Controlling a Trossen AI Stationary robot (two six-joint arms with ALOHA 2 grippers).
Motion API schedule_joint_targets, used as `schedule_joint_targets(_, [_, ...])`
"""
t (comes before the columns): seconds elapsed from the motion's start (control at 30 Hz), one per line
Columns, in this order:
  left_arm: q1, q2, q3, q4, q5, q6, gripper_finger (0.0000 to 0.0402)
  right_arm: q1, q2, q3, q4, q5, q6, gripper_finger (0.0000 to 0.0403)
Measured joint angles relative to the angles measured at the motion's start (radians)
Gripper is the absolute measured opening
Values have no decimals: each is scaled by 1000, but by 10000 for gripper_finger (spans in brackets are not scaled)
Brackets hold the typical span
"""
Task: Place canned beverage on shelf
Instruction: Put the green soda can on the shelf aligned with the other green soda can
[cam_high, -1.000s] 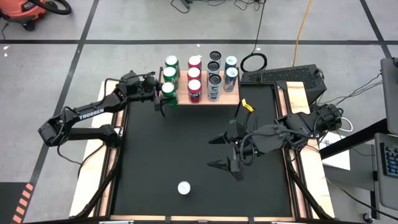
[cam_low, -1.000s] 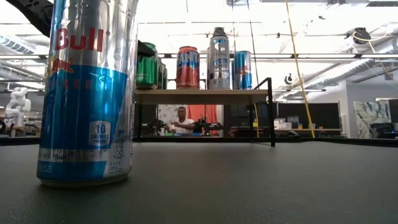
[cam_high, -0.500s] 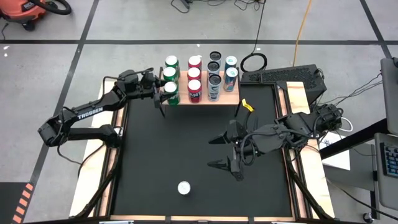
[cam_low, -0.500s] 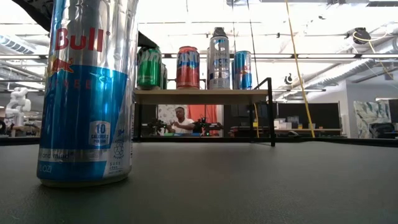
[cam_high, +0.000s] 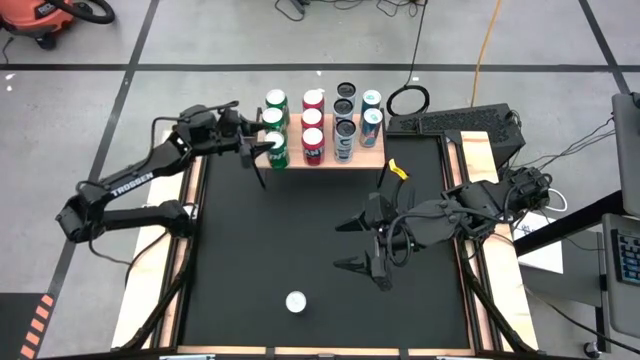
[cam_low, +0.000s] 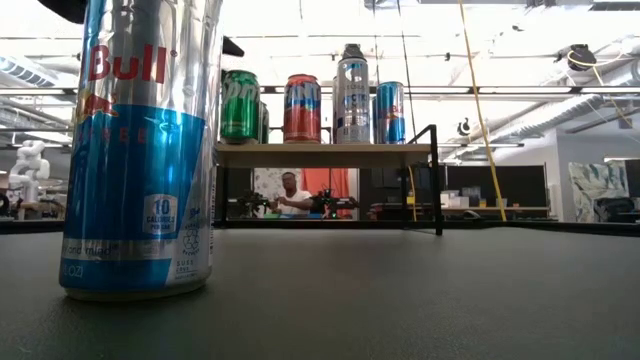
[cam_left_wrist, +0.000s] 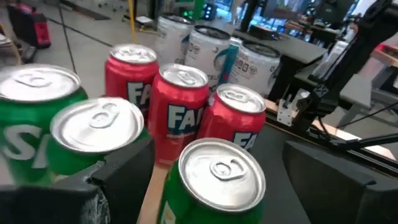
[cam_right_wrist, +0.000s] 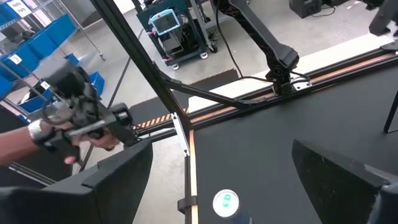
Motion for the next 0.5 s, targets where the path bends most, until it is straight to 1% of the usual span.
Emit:
schedule_joint_targets(0.17, [-19,-59,82,-82,-10,-9,348,0,0,0,0,0,-9,363])
schedule_joint_targets(0.23, [-41,-78,128,-138,-30,-10,348,0,0,0,0,0,-10,363])
schedule_joint_targets(0.4, [-130,-113,248,-235,-80,-15,348,0,0,0,-1,0,-15,363])
schedule_joint_targets(0.5, [-206,-116,292,-260,-81,-99,348,0,0,0,-1,0,-18,363])
